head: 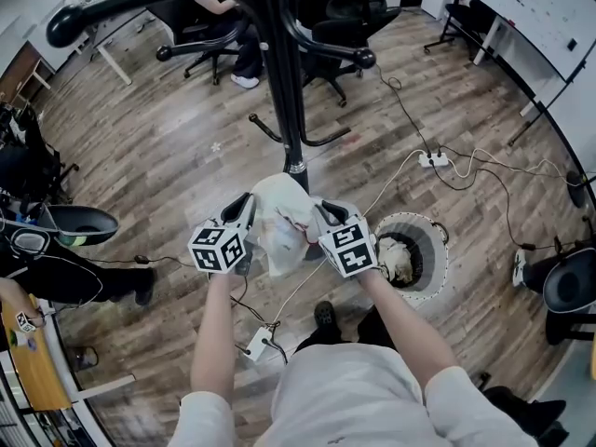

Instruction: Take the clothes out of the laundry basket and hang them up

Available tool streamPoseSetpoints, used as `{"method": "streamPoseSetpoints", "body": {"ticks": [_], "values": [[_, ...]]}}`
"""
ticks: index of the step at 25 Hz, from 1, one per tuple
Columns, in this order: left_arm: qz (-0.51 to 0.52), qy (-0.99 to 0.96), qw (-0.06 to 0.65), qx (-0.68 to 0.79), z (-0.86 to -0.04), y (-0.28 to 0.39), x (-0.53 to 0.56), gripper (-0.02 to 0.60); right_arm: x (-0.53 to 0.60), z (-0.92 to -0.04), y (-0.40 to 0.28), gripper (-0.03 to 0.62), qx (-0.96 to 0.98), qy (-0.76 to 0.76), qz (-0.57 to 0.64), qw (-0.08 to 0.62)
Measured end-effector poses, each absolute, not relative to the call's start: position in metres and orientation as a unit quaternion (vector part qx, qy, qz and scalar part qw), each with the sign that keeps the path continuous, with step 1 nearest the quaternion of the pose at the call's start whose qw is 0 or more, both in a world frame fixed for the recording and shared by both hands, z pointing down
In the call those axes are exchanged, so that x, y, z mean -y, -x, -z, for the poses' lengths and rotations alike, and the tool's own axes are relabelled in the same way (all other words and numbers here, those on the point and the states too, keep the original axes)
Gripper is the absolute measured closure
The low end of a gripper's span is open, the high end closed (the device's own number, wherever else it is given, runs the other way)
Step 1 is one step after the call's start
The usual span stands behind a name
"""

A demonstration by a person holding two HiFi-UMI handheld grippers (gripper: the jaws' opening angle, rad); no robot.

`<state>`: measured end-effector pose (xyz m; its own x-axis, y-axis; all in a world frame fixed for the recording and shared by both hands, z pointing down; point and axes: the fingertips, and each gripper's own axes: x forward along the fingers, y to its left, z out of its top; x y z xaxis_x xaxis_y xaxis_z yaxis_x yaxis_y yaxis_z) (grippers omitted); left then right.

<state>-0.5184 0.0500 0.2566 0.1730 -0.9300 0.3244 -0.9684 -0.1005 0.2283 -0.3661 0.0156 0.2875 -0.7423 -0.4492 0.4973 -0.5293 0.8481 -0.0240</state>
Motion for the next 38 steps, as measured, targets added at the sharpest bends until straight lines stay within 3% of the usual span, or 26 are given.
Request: {"method": "streamPoseSetpoints", "body": {"ticks": [6, 7, 9, 10, 38], "values": [[-0.02, -0.74, 0.204, 0.641, -0.255, 0.52, -0.055, 0.554, -0.014, -0.289, 0.363, 0.515, 0.929, -0.264, -0.093, 0.242], [-0.011, -0.741, 0.204, 0.64, -0.252, 0.521, -0.056, 0.542, -0.014, -0.288, 0.362, 0.495, 0.929, -0.264, -0.096, 0.24], [0.005, -0.74, 0.202, 0.641, -0.247, 0.525, -0.059, 0.446, -0.014, -0.288, 0.359, 0.473, 0.929, -0.267, -0.101, 0.235], [0.008, -0.739, 0.2, 0.643, -0.245, 0.527, -0.06, 0.443, -0.012, -0.287, 0.357, 0.473, 0.929, -0.27, -0.102, 0.233], [0.031, -0.776, 0.061, 0.627, -0.129, 0.485, -0.076, 0.445, -0.002, -0.244, 0.297, 0.487, 0.925, -0.32, -0.11, 0.171]]}}
